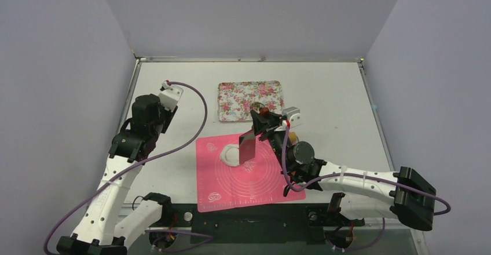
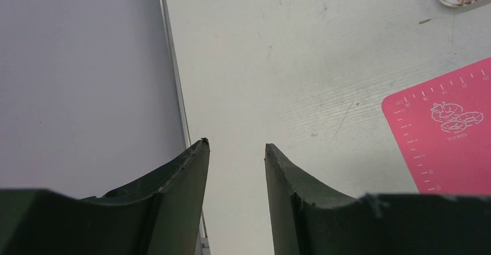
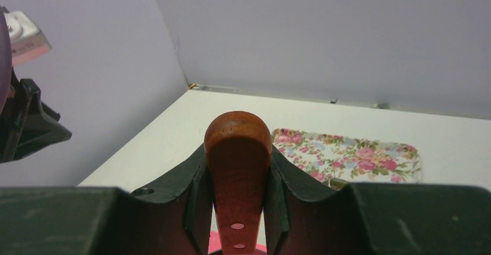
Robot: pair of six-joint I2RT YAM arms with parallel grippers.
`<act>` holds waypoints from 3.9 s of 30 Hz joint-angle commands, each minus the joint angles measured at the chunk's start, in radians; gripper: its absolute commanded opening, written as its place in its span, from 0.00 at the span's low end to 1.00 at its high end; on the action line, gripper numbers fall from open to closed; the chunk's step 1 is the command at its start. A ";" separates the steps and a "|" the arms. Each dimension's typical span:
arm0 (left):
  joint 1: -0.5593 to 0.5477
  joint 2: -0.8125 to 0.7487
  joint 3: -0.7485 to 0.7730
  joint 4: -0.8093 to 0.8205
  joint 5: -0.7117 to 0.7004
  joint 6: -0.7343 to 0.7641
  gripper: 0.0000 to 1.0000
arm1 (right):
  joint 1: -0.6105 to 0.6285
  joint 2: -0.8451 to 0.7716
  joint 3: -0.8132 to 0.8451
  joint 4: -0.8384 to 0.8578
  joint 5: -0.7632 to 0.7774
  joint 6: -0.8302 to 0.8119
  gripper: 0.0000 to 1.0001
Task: Roll out the dumpling wrappers from the dough
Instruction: Remove the dumpling wrapper from the work surface.
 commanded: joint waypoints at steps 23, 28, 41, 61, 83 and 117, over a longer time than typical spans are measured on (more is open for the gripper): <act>0.000 0.014 -0.010 0.051 0.032 0.022 0.38 | 0.086 0.216 0.113 0.338 0.122 -0.345 0.00; 0.000 0.013 -0.012 0.051 0.034 0.023 0.38 | 0.075 0.256 0.141 0.339 0.103 -0.336 0.00; 0.000 0.013 -0.014 0.046 0.042 0.028 0.38 | 0.025 0.309 0.170 0.317 0.078 -0.266 0.00; 0.000 0.012 -0.008 0.037 0.049 0.031 0.38 | 0.004 0.356 0.160 0.328 0.079 -0.266 0.00; 0.000 0.009 -0.002 0.032 0.056 0.037 0.38 | -0.005 0.321 0.151 0.292 0.043 -0.316 0.00; -0.004 0.075 0.034 -0.010 0.095 0.057 0.38 | 0.025 0.446 0.173 0.268 0.050 -0.166 0.00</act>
